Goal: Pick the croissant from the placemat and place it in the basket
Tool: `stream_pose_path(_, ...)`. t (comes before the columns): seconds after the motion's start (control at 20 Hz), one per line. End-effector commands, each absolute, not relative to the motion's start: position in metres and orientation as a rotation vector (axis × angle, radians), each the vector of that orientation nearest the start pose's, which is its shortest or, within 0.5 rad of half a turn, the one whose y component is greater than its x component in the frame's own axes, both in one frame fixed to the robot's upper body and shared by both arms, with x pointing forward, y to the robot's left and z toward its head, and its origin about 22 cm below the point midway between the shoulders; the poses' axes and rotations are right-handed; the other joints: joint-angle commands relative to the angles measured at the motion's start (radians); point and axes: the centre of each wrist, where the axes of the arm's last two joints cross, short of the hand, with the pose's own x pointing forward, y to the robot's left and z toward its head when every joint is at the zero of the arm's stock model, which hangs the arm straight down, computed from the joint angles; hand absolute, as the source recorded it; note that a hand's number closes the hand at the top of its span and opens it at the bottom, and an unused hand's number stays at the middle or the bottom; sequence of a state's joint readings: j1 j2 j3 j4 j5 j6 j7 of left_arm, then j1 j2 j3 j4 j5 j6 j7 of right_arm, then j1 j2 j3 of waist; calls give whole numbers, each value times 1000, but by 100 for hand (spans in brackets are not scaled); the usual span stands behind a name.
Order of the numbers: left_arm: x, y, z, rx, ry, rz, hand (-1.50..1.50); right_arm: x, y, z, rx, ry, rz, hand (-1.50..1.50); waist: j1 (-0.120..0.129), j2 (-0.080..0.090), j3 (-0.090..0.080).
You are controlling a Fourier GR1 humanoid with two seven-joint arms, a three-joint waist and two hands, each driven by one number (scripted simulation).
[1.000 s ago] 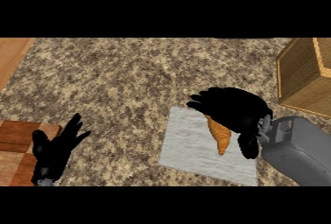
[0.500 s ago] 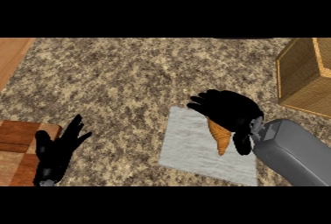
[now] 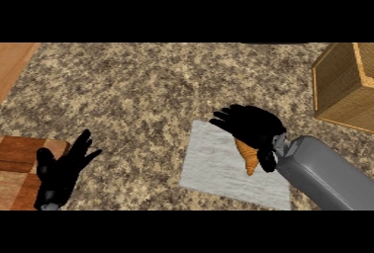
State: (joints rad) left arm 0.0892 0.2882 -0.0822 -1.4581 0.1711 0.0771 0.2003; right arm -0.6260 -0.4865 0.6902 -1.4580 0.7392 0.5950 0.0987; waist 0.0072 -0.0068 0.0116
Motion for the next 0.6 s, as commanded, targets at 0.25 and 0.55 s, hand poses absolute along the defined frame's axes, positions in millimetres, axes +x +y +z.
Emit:
stream_pose_path(0.25, 204, 285, -51, 154, -1019, -33, 0, 314, -159, 56, -575, -1008, 2087, -150, -1, 9, -11)
stream_pose_path(0.55, 204, 301, -50, 157, -1003, -35, 0, 310, -150, 54, -537, -989, 2094, -150, -6, 8, -12)
